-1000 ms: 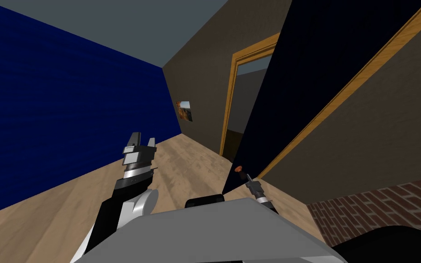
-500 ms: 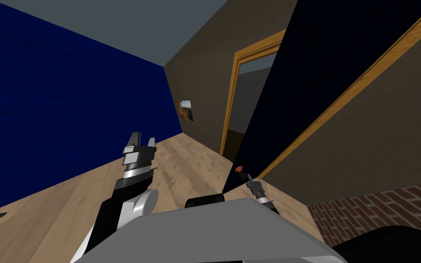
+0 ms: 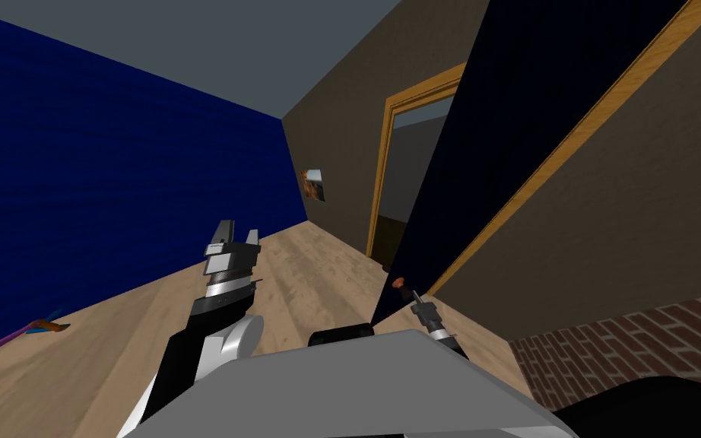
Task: Pull the door open
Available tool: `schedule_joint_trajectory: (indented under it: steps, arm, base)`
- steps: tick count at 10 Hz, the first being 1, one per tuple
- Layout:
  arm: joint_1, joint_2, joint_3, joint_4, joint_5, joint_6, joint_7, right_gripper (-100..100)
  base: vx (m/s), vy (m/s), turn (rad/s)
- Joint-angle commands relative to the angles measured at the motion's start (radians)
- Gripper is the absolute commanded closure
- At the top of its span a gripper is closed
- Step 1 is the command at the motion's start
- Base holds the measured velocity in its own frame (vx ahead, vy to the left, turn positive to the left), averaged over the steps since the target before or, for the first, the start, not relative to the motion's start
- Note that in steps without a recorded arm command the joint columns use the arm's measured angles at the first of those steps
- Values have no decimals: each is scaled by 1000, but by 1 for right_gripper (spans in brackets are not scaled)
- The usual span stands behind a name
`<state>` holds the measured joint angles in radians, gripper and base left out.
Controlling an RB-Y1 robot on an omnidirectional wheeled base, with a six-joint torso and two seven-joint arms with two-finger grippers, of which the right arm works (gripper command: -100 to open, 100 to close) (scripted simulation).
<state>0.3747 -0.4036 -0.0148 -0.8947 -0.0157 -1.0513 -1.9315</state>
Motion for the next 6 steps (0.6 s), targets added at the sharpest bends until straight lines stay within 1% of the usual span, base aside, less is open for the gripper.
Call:
schedule_joint_trajectory:
  steps: [1,2,4,6]
  arm:
    - [7,15,30,-11,17,-12,-5,-100]
    - [7,15,30,-11,17,-12,-5,-100]
    - [5,13,36,-4,23,-20,-11,-100]
    - [4,12,39,0,25,-24,-14,-100]
  base:
    - [-83,-52,98]
    - [-77,-39,61]
    - [-59,-34,66]
    - [-59,-26,26]
